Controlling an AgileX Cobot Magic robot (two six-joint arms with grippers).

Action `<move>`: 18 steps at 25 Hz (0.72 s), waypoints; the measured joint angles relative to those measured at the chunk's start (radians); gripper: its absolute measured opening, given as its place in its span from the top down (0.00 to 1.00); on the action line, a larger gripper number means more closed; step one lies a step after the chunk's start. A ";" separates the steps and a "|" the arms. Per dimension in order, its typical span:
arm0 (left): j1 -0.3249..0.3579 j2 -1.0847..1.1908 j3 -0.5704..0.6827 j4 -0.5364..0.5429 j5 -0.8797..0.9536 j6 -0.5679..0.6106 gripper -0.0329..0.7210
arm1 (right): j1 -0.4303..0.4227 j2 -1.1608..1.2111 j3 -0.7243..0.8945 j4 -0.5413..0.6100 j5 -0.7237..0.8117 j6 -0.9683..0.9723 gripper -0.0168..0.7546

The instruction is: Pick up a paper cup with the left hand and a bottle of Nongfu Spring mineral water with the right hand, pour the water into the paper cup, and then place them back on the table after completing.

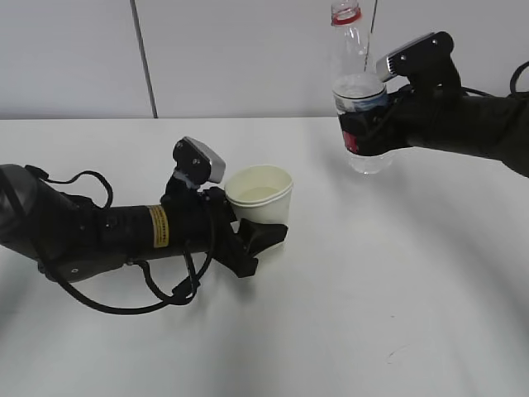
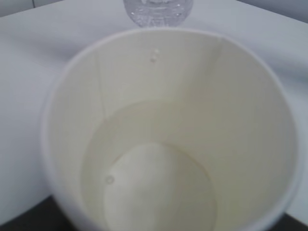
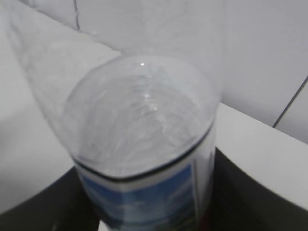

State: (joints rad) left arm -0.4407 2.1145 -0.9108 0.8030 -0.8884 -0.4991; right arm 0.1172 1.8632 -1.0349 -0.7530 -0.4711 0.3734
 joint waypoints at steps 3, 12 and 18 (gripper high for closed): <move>0.024 0.000 0.000 -0.001 0.000 0.000 0.42 | 0.000 0.003 0.000 0.008 -0.015 0.040 0.45; 0.123 0.000 0.000 -0.004 0.000 0.000 0.42 | 0.000 0.057 0.000 0.071 -0.042 0.088 0.45; 0.188 0.000 0.000 -0.004 0.000 0.019 0.42 | 0.000 0.074 0.000 0.113 -0.076 0.094 0.45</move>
State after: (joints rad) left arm -0.2524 2.1145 -0.9108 0.7990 -0.8884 -0.4804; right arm 0.1172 1.9373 -1.0349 -0.6398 -0.5468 0.4672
